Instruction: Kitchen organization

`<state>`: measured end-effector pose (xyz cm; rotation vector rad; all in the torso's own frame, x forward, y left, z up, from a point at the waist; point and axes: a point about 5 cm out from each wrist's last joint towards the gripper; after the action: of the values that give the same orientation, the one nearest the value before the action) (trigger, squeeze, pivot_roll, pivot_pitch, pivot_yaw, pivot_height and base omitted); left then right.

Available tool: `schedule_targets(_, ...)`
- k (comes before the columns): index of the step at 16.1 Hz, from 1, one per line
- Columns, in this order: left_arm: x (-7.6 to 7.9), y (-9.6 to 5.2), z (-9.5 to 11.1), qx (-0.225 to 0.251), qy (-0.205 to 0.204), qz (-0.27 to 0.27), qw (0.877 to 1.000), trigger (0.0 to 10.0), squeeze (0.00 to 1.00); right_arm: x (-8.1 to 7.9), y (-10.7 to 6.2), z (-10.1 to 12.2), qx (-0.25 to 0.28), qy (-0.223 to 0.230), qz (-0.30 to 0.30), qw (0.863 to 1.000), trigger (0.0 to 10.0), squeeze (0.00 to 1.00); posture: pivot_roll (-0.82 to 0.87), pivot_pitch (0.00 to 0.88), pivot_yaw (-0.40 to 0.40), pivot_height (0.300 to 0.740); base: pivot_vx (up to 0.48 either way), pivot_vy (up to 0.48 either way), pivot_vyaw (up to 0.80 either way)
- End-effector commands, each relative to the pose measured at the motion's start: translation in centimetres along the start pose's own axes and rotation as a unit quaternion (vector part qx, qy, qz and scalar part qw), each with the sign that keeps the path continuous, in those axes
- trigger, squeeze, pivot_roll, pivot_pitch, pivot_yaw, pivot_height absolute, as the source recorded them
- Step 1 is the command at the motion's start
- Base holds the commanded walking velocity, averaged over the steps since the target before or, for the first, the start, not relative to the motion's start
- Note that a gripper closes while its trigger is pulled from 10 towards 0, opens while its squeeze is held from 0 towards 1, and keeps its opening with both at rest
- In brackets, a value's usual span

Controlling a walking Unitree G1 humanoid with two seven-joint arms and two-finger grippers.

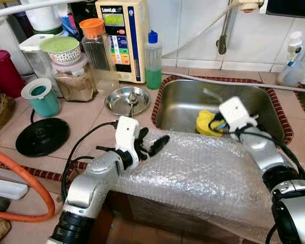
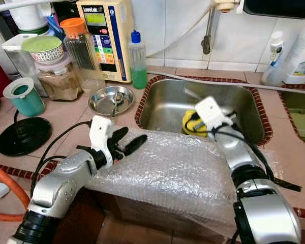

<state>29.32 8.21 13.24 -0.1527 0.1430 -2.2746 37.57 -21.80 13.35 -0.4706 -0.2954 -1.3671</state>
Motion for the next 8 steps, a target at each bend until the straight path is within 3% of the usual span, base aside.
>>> schedule_targets(1, -0.2, -0.4, 0.1, 0.002, 0.024, 0.008, 1.000, 10.0, 1.00, 0.1, 0.2, 0.1, -0.013, -0.008, 0.008, 1.000, 0.0, 0.00, 0.14, 0.000, 0.077, 0.740, 0.000, 0.000, 0.00)
schedule_targets(2, -0.3, -0.4, 0.1, 0.001, 0.025, 0.010, 1.000, 10.0, 1.00, 0.0, 0.2, -0.1, -0.018, -0.008, 0.011, 1.000, 0.0, 0.00, 0.14, 0.000, 0.077, 0.740, 0.000, 0.000, 0.00)
schedule_targets(3, -0.4, -0.6, 0.0, 0.000, 0.035, 0.016, 0.999, 10.0, 1.00, -0.6, 0.2, -0.7, -0.042, -0.015, 0.029, 0.999, 0.0, 0.85, 0.16, 0.000, 0.064, 0.740, 0.000, 0.000, 0.00)
schedule_targets(4, -0.4, -0.7, 0.1, 0.000, 0.043, 0.020, 0.999, 10.0, 1.00, -0.9, 0.2, -1.0, -0.057, -0.015, 0.038, 0.998, 2.2, 1.00, 0.17, 0.000, 0.062, 0.740, 0.000, 0.000, 0.00)
schedule_targets(5, -0.5, -0.7, 0.2, 0.002, 0.054, 0.027, 0.998, 10.0, 1.00, -1.2, 0.2, -1.2, -0.066, -0.013, 0.044, 0.997, 10.0, 1.00, 0.17, 0.000, 0.062, 0.740, 0.000, 0.000, 0.00)
schedule_targets(8, -1.3, -0.5, 0.4, 0.007, 0.077, 0.067, 0.995, 10.0, 1.00, -1.5, 0.2, -1.5, -0.080, 0.020, 0.051, 0.995, 10.0, 1.00, 0.16, 0.000, 0.068, 0.740, 0.000, 0.000, 0.00)
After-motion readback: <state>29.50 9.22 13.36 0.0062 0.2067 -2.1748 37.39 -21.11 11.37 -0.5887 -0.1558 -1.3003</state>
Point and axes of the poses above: a point about 5 cm out from each wrist's last joint towards the gripper, its own y axis pointing out of the wrist towards the gripper, its own z axis along the axis of the wrist's last joint, x = y × z, and after that the axes turned 9 degrees about y, right-handed
